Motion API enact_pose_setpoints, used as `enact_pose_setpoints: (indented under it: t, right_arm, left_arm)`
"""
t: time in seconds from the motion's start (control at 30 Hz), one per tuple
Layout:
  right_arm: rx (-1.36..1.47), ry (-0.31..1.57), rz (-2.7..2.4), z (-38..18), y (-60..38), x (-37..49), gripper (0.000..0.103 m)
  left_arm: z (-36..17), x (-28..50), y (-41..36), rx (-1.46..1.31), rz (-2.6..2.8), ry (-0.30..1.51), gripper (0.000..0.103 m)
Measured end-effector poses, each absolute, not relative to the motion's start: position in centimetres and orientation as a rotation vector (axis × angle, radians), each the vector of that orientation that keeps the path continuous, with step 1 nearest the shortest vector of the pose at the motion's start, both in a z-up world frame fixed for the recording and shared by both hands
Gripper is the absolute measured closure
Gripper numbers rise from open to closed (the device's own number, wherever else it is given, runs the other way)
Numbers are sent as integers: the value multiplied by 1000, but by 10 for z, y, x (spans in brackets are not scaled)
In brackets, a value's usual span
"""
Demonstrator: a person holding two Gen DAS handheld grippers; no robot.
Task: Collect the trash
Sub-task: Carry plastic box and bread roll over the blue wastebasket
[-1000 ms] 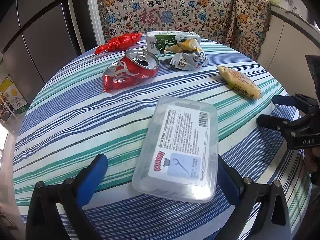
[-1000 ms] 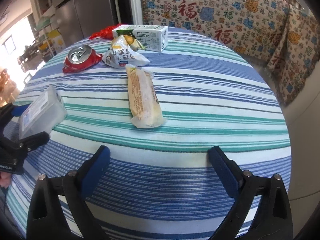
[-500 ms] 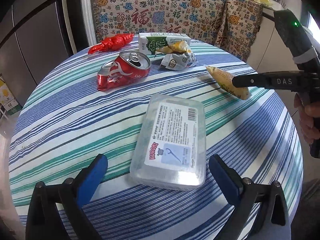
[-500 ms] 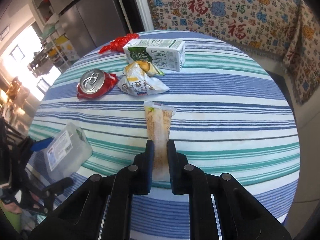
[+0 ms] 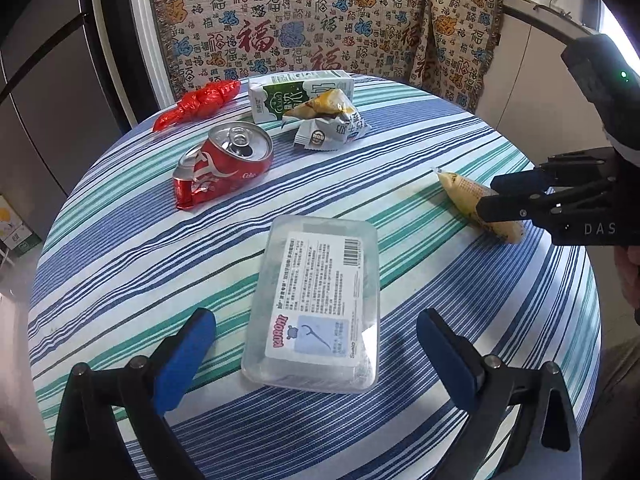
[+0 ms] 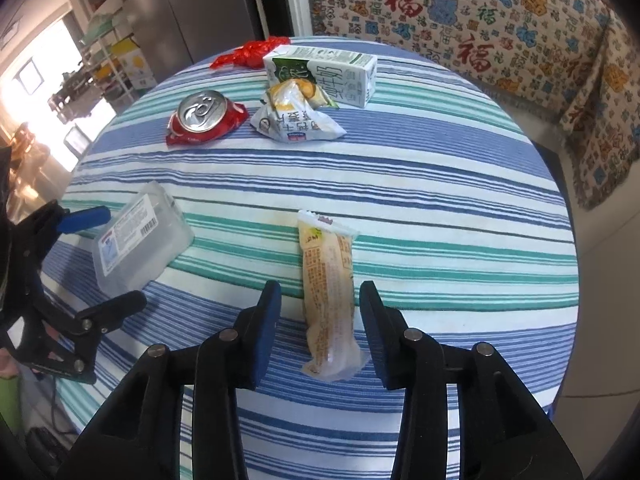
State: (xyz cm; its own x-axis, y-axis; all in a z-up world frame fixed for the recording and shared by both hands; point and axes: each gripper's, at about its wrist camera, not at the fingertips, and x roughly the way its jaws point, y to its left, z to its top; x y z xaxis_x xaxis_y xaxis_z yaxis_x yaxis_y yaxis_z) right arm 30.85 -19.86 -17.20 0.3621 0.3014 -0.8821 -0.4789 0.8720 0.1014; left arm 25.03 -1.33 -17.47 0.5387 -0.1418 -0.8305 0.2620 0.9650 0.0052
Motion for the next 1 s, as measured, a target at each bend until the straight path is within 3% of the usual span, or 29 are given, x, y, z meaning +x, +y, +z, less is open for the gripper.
enact_pose_setpoints:
  t: [0.03,0.1,0.13,0.17,0.57,1.0]
  right_arm:
    - [-191,1121,512,-176,-197,312,72]
    - [-201,1134,508,-179,-198,314,90]
    - [-197,1126,499,-177,-201,312,92]
    - [-198,1112,489,-175,-204,309,92]
    - [-46,1036,478,-157,-262,256,92]
    - [184,979,292,-152,-400,217,92]
  left_arm:
    - [-175,252,-13,139,-237,976,1]
    - [-178,255,-12,151,-239,989,16]
    - [-179,256,-12,153,-243,1000,36]
    - [-180,256,-11,146,-250,1008,40]
    - [-156,228,-36,23,-301,923,42]
    - [-135,199,-162,21,-534,884,42]
